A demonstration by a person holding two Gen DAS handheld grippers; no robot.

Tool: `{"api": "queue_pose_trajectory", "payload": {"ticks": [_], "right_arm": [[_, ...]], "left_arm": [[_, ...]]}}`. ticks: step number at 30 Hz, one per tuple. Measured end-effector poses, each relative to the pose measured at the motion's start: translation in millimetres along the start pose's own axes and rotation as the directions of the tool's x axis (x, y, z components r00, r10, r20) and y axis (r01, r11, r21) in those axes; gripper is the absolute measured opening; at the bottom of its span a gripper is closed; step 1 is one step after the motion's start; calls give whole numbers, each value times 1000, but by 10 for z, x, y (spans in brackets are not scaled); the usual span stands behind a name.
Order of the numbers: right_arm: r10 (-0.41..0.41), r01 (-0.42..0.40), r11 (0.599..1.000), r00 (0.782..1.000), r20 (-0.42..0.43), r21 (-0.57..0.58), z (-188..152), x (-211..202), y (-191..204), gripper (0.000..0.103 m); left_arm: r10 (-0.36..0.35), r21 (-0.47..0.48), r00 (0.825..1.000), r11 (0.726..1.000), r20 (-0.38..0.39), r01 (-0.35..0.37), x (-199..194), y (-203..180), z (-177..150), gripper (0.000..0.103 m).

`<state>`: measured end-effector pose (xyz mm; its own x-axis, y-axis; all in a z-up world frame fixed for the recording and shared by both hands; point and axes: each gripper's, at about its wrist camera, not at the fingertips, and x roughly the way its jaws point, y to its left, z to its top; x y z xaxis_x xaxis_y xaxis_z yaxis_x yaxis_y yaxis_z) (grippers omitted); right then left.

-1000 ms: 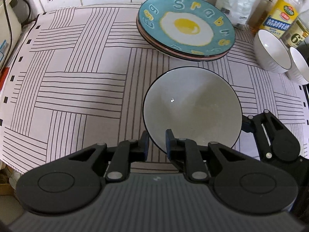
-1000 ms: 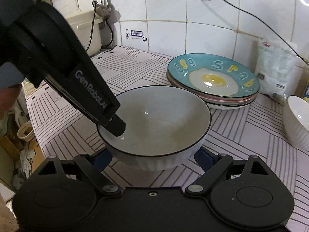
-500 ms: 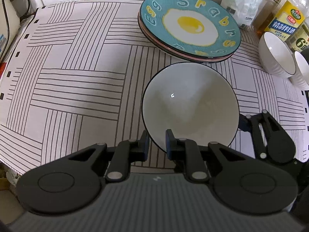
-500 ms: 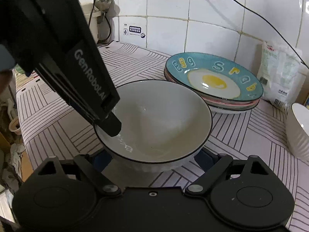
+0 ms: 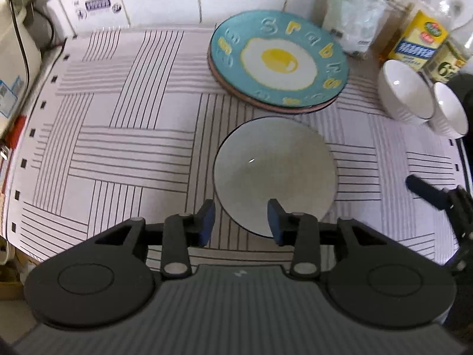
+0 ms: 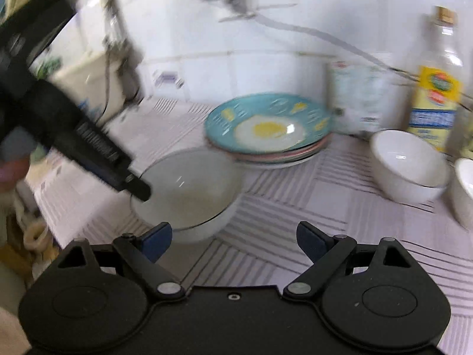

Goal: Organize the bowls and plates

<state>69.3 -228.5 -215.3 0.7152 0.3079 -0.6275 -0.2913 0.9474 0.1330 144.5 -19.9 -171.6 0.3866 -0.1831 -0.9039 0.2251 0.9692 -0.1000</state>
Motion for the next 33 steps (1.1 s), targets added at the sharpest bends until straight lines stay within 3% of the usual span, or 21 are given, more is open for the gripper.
{"api": "queue_pose_trajectory", "payload": {"ticks": [8,15,23,33], "right_arm": [[-66,39,975,991,119,217,114,-468,-507,92],[-136,78,935,980,147,345,122,-587,-905,86],[-226,145,855,968,105,499,149,-484,-1411,78],[-231,151,737,972,36,659,145,-46,-1879,60]], "left_arm": [[-52,48,998,998,35,50,-95,-449,199,42],[-106,107,991,989,76,98,-9,-1041,555,48],[-162,99,981,984,107,151,238,-1459,816,52],[-181,81,976,982,122,172,722,-1703,1141,51]]}}
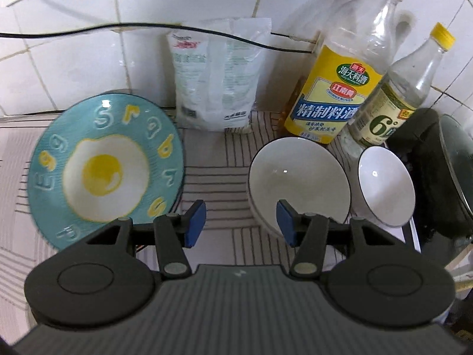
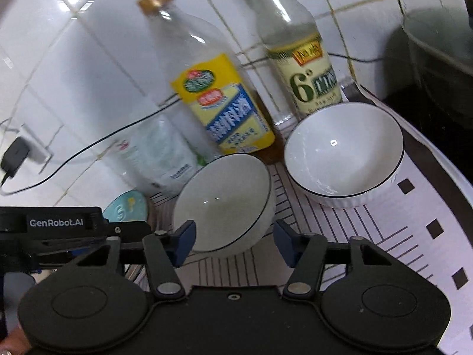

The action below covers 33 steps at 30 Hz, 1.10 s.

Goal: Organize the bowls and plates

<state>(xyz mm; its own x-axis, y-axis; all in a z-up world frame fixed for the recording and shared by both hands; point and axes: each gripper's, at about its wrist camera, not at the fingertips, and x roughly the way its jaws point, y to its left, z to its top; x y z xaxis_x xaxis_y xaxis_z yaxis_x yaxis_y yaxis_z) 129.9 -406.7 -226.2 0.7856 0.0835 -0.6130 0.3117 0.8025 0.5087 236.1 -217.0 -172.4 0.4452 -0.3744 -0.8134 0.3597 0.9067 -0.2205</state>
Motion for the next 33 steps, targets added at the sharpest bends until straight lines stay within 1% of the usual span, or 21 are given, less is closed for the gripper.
{"api": "queue_pose_trajectory", "payload": {"ticks": [2,4,5,7,8,10,12,13,14,15,16,18,24,29,33], "right_arm": [[-22,22,999,1000,-14,35,6,96,-35,58],[-46,48,996,999,-26,71,2,177,-71,52],[-55,57,995,998,-32,87,-8,210,-88,46],[-50,54,991,998,-41,123,-27,245,-125,42],[-38,43,989,999,-37,140,-37,240,-133,38],[-28,33,989,999,-37,147,-41,246,-130,36],[-36,41,989,999,-40,143,-27,268,-126,36],[-38,44,988,998,-43,146,-22,278,-125,35],[-38,44,987,998,-45,156,-16,293,-137,35],[-37,45,985,998,-47,164,-14,302,-143,34],[-37,45,984,998,-49,170,-5,310,-151,33],[-35,44,984,998,-55,174,4,332,-157,32],[-40,52,983,996,-74,178,26,344,-168,27],[-20,39,980,995,-100,194,-19,280,-185,26],[-7,26,983,994,-109,181,-56,177,-165,25]], "left_arm": [[2,-3,1000,1000,-2,-2,99,-19,14,50],[4,-5,1000,1000,-12,-4,196,-43,23,48],[2,-11,1000,1000,-22,-2,234,-50,24,48],[-13,-13,999,1000,-30,12,282,-60,14,47],[-19,-10,999,1000,-30,18,304,-72,10,46],[-15,-3,999,1000,-37,15,366,-100,2,39],[-13,0,998,1000,-57,13,431,-119,-6,33],[-16,-3,998,1000,-62,16,454,-120,-10,27],[-17,-7,997,1000,-69,17,476,-122,-14,24],[-15,-12,997,1000,-77,15,494,-120,-20,17],[-18,-21,997,1000,-75,17,495,-111,-33,15],[-20,-34,998,999,-63,18,482,-107,-70,15],[23,-25,997,999,-67,-25,405,-185,-136,15],[36,-26,997,999,-74,-38,269,-186,-202,15],[33,-41,996,998,-84,-37,149,-174,-293,15]]}}
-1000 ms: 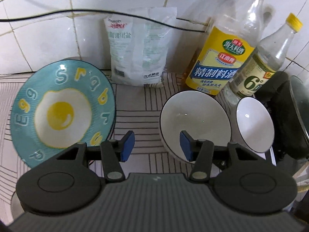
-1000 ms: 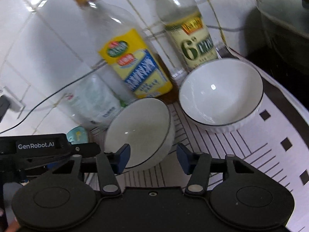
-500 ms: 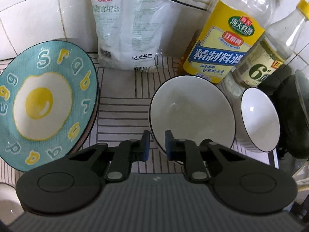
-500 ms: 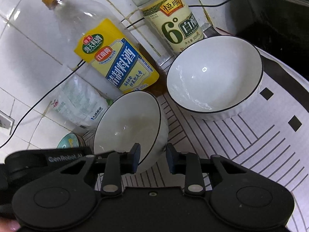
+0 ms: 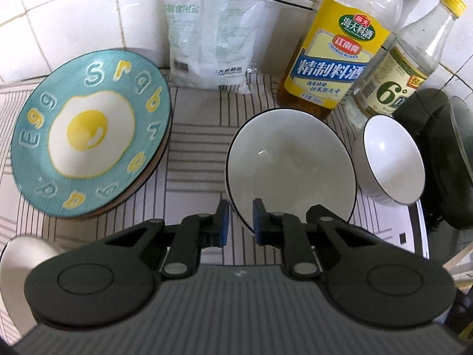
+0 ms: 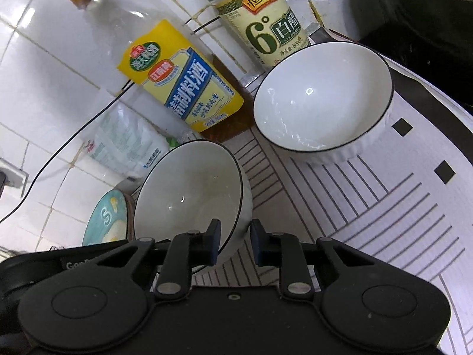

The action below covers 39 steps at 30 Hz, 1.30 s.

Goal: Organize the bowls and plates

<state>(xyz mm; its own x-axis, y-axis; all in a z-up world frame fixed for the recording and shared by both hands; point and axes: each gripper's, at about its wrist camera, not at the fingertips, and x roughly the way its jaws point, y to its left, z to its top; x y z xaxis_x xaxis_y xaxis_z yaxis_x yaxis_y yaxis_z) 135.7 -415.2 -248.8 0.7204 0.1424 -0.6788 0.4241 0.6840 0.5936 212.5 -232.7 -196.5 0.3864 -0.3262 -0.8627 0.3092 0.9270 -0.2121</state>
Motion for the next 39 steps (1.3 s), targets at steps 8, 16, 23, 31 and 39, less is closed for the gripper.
{"api": "queue_pose_trajectory", "payload": {"ticks": [8,16,23,31,39], "right_arm": [[-11,11,1000,998,-63,-1,-208,-187,66,25],[-12,10,1000,996,-91,-20,-530,-349,135,25],[7,-10,999,996,-85,-35,-748,-593,334,25],[28,-34,997,996,-81,-68,-976,-824,579,25],[53,-66,989,994,-100,-132,-1201,-926,875,25]], "left_arm": [[28,19,1000,999,-14,-28,-306,66,-218,15],[42,43,999,998,-14,-42,-616,210,-436,15],[52,68,999,996,-8,-51,-930,334,-558,15],[60,58,998,997,3,-60,-1268,540,-730,15],[86,25,996,996,15,-86,-1493,879,-890,15]]}}
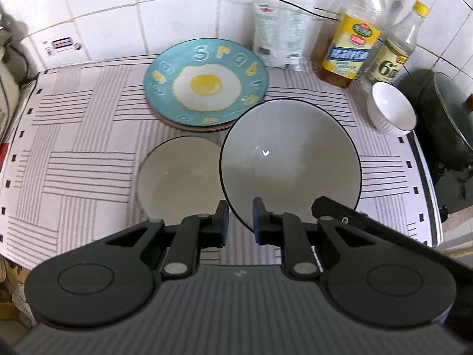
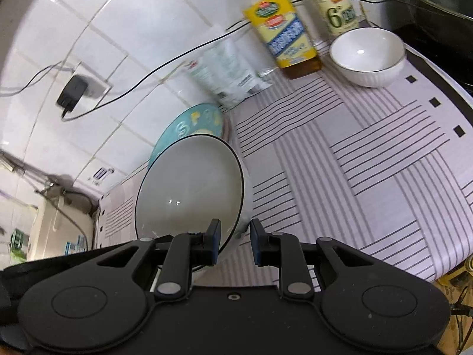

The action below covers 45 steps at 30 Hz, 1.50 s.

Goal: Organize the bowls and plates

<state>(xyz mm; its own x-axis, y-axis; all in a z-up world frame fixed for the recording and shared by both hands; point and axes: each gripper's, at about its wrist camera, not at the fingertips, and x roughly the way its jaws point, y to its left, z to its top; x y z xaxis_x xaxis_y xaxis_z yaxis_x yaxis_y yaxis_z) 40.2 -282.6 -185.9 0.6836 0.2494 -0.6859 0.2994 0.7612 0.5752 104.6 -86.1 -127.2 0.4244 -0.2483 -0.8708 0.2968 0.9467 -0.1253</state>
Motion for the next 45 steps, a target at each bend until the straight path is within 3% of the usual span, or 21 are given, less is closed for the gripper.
{"api": "queue_pose_trajectory", "payload": {"ticks": [12,27,35,45], "right_arm": [[34,-40,994,998,-55,-101,-168,266,460,25],[-18,2,980,997,-80,-197,-211,670,605,24],[-82,53,934,994,-69,-354,-273,784,751,24],[-155,125,883,987,-30,-452,-300,859,845,24]], "left_arm": [[29,-83,1000,996,-6,-29,26,561,-72,15],[-26,-138,990,990,-138,6,415,881,6,18],[-17,-127,981,992,-193,-8,552,890,32,18],[-30,-158,974,987,-225,-6,625,923,46,19]]}}
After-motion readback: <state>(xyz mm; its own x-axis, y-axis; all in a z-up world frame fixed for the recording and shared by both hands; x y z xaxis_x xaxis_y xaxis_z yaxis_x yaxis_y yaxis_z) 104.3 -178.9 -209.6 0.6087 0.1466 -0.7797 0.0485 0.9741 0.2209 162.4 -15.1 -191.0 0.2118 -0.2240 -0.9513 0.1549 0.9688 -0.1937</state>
